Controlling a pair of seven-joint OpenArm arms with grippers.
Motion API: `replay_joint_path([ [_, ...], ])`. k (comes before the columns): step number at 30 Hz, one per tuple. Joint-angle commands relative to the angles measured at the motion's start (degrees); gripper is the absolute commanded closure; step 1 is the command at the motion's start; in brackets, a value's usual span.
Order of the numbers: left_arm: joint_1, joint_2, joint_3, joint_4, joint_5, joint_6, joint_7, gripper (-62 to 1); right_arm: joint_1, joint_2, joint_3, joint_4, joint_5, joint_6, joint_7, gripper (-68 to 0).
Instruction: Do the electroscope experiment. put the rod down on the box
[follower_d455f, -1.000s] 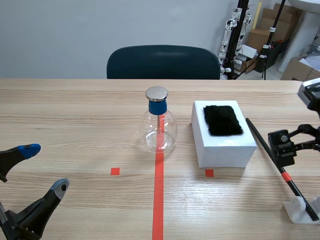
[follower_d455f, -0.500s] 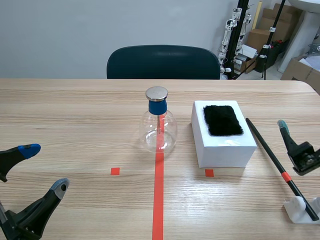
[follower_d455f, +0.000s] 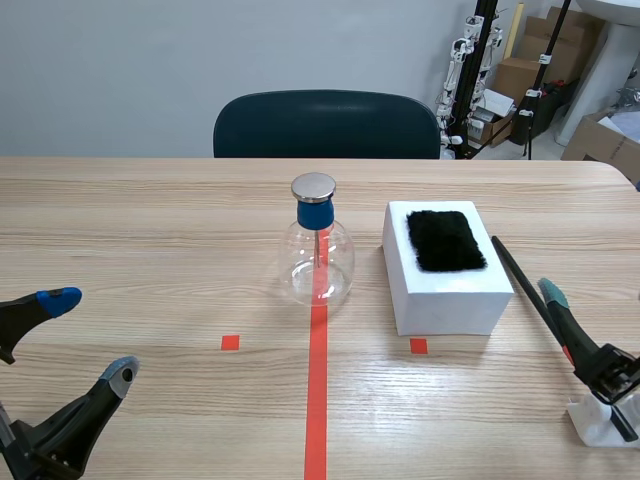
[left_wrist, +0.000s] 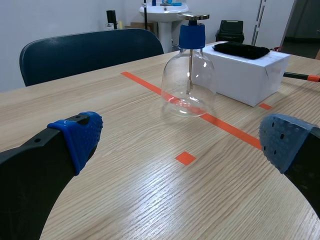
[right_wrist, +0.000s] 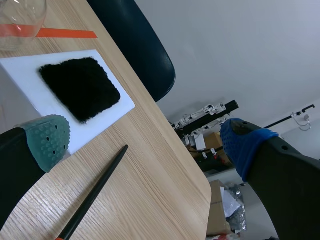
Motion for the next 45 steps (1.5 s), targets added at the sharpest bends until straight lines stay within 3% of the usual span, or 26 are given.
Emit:
replay_joint_path([
  [1, 0.0, -0.7, -0.2, 0.3, -0.4, -0.1, -1.0, -62.3, 0.8, 0.4, 0.8, 0.4, 0.4, -0.6, 0.4, -62.1],
  [45, 0.0, -0.7, -0.2, 0.3, -0.4, -0.1, -1.0, -62.3, 0.8, 0.4, 0.8, 0.4, 1.9, -0.6, 0.0, -62.1],
])
